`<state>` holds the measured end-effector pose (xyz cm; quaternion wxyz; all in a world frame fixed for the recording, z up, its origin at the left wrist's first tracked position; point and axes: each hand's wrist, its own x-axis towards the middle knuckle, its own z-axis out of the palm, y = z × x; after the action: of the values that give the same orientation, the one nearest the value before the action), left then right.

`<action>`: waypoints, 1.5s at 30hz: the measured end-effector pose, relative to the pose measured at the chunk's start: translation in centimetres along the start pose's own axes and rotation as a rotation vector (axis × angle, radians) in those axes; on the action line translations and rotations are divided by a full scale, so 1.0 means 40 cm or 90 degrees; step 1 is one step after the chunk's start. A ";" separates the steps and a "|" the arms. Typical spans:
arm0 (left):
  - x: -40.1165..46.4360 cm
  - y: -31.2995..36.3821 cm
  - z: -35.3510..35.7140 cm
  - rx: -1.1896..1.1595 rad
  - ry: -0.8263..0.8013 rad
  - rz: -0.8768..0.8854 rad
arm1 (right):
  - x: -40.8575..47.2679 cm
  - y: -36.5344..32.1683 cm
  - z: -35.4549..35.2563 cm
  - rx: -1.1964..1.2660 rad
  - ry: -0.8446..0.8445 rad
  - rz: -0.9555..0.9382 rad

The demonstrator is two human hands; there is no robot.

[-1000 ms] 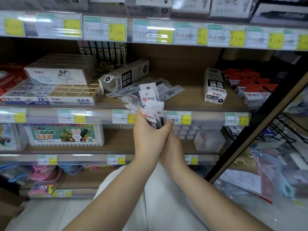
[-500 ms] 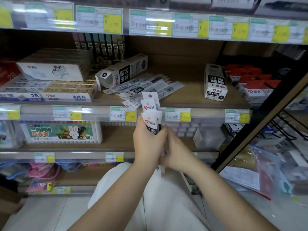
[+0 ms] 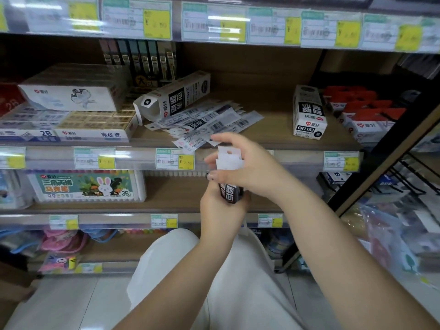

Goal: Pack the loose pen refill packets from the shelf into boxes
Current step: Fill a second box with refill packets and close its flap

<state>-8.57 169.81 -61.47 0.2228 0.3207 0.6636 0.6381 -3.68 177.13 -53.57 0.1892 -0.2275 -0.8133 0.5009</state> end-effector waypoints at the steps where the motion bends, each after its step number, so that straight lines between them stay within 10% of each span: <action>1: -0.005 -0.011 0.000 -0.006 0.004 -0.009 | -0.003 0.009 0.008 0.019 0.000 0.005; 9: 0.019 -0.017 -0.001 0.009 -0.013 0.035 | -0.009 0.044 0.016 0.291 0.014 0.013; 15: 0.037 -0.012 0.004 0.070 -0.068 0.037 | 0.004 0.068 0.048 0.067 0.036 0.043; 29: 0.046 0.008 -0.029 0.136 -0.052 0.073 | 0.008 0.056 0.087 0.159 0.118 0.029; 36: 0.087 0.211 -0.229 0.340 -0.393 0.106 | 0.014 -0.041 0.050 0.271 0.198 -0.097; 39: 0.133 0.263 -0.304 0.284 -0.180 0.095 | 0.030 -0.066 0.034 0.261 0.219 -0.139; 42: 0.225 0.267 -0.330 0.528 0.130 0.165 | 0.047 -0.071 0.031 0.230 0.249 -0.173; 45: 0.322 0.249 -0.335 0.731 0.156 0.113 | 0.052 -0.074 0.035 0.200 0.246 -0.183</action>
<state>-25.56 169.32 -49.00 -0.1188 0.3685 0.8940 0.2255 -6.67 176.12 -51.34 0.4428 -0.1689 -0.6983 0.5364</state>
